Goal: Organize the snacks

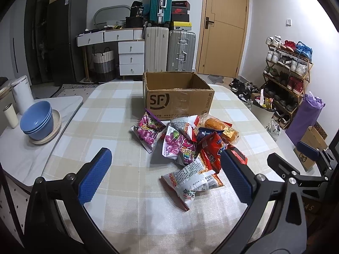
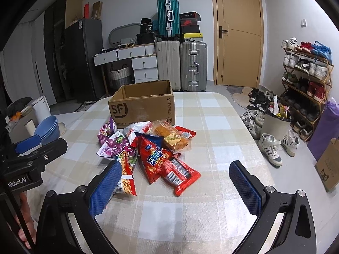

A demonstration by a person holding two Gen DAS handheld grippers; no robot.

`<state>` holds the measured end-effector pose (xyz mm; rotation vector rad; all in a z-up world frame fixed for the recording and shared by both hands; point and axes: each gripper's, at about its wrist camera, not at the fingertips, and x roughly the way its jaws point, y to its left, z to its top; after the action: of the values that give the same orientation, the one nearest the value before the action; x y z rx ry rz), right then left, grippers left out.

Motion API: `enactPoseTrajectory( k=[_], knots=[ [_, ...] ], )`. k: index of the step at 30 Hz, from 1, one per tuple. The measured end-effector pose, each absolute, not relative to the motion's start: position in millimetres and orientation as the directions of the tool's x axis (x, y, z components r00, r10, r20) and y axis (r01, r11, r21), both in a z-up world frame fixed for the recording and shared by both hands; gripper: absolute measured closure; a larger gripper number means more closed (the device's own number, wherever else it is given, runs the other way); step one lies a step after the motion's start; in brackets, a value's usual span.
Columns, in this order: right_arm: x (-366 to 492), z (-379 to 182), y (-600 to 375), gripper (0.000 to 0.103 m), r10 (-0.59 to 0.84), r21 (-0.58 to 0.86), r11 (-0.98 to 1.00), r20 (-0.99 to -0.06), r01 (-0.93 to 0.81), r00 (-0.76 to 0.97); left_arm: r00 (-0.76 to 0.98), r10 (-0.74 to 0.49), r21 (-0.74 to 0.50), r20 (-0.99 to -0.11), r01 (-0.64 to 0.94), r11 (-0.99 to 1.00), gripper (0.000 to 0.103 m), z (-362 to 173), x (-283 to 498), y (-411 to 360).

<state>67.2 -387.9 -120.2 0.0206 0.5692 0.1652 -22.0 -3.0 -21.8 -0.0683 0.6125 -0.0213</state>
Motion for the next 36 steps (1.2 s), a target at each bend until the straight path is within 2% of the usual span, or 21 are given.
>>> enactPoseTrajectory(
  k=[6, 19, 26, 36],
  knots=[
    [68.4, -124.5, -386.2, 0.000, 0.216, 0.103, 0.976, -0.540, -0.191, 0.814, 0.805, -0.048, -0.083, -0.592, -0.001, 0.997, 0.001, -26.8, -17.8, -0.1],
    [72.3, -133.8, -384.9, 0.000, 0.231, 0.116, 0.973, -0.547, -0.200, 0.804, 0.773, -0.045, -0.109, -0.633, -0.031, 0.994, 0.001, -45.7, 1.0, 16.7],
    [79.3, -149.7, -391.0, 0.000, 0.230, 0.124, 0.973, -0.562, -0.194, 0.795, 0.675, -0.109, -0.139, -0.730, 0.009, 0.990, 0.001, -90.3, 27.2, 8.5],
    [93.6, -174.4, -409.7, 0.000, 0.245, 0.164, 0.969, -0.585, -0.183, 0.774, 0.571, -0.204, -0.222, -0.795, 0.039, 0.974, 0.001, -135.0, 71.2, -23.6]
  ],
)
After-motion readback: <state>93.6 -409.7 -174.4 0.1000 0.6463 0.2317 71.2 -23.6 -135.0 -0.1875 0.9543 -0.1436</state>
